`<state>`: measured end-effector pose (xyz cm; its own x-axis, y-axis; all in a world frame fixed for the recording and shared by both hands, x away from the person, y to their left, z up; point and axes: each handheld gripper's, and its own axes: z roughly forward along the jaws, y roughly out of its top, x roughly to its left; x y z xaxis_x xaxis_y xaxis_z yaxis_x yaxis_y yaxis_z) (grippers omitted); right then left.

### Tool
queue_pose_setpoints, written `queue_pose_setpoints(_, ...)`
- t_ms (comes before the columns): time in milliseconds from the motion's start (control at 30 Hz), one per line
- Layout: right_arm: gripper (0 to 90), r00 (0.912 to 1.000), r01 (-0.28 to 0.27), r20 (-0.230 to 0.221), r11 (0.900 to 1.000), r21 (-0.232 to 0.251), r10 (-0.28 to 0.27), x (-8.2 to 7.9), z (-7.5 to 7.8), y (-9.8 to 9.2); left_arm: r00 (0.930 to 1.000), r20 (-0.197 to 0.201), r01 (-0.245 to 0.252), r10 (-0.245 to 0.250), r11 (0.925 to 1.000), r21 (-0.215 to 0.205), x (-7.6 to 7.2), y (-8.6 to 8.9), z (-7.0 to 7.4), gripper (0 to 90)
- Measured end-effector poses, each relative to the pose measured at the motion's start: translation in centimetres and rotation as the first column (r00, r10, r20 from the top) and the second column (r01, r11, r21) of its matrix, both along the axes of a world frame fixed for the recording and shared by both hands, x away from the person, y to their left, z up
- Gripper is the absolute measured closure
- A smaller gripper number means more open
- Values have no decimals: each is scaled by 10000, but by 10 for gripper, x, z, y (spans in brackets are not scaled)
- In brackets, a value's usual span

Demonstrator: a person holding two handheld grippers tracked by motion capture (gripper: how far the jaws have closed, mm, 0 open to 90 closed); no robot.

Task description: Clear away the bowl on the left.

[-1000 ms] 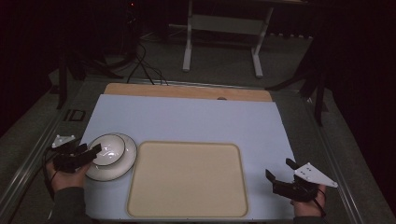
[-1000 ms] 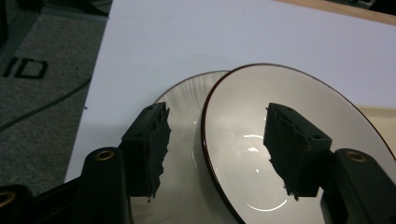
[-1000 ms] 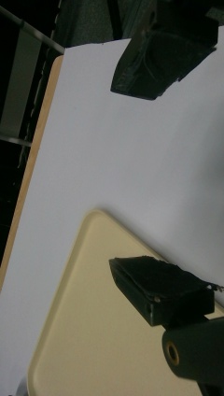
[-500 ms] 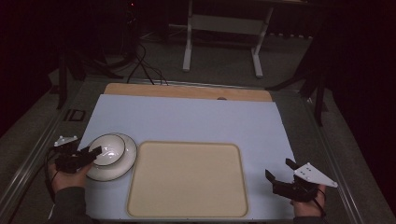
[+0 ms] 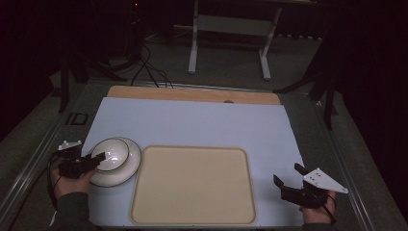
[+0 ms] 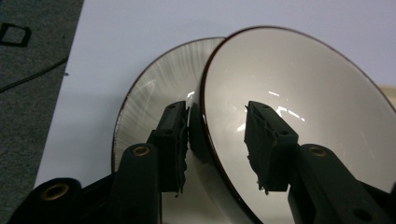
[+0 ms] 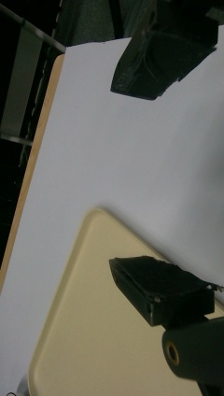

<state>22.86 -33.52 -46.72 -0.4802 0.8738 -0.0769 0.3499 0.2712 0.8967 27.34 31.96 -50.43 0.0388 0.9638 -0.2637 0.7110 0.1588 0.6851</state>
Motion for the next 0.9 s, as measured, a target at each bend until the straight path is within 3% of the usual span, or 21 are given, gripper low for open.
queue_pose_setpoints(367, 133, 10000, 29, 16, 10000, 19, -29, 0, 0, 0, 9989, -452, -149, 154, 9998, 121, 2, 1, -3, 669)
queue_pose_setpoints(633, 133, 10000, 39, 19, 10000, 11, -39, 0, 0, 0, 9987, -486, -164, 172, 9997, 180, 2, 0, -3, 700)
queue_pose_setpoints(900, 133, 10000, 59, -2, 10000, 15, -59, 0, 0, 0, 9977, -619, -301, 290, 9994, -181, 4, 2, -3, 734)
